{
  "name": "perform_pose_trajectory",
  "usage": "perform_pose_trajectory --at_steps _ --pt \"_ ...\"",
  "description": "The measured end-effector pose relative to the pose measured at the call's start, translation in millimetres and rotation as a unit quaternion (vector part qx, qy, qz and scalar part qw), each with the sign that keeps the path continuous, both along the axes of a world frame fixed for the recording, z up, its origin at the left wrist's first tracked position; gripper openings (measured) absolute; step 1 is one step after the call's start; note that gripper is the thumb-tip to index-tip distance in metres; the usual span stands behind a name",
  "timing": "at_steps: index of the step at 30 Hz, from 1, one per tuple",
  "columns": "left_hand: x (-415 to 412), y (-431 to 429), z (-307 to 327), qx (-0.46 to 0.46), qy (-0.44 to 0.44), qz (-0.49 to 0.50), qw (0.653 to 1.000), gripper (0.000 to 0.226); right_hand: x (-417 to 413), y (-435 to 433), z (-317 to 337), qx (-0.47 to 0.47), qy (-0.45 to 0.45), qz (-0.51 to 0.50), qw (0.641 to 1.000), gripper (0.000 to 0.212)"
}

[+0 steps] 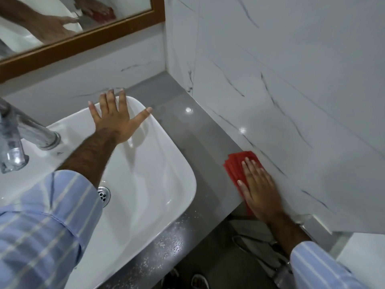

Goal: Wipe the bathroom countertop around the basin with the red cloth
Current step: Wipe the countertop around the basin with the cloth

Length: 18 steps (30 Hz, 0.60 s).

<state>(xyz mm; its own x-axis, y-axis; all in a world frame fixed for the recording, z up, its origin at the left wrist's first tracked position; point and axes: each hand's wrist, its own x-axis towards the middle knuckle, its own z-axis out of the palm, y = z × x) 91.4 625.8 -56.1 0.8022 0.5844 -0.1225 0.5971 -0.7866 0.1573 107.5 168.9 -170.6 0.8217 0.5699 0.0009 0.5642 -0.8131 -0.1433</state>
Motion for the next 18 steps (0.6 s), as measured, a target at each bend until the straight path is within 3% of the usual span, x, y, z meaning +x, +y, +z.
perform_pose_trajectory --at_steps 4,9,11,15,18 --pt "1.8 -1.2 -0.4 0.004 0.001 -0.002 1.0 0.129 10.0 17.8 -4.8 -0.005 -0.014 -0.011 1.0 0.066" --pt "2.9 -3.2 -3.2 0.01 -0.001 0.007 1.0 0.127 25.3 -7.0 -5.7 -0.059 -0.026 0.207 0.976 0.067" --pt "2.2 -2.3 -1.5 0.011 0.002 0.004 1.0 0.127 35.0 -12.5 -0.7 -0.055 -0.022 0.176 0.983 0.066" --pt "3.1 -4.2 3.2 0.0 0.017 0.004 1.0 0.122 14.4 12.9 -1.0 0.0 -0.006 0.013 1.0 0.064" --pt "-0.8 -6.5 10.8 -0.014 0.011 0.007 1.0 0.12 -10.8 25.7 -7.0 0.013 -0.014 0.095 0.995 0.064"
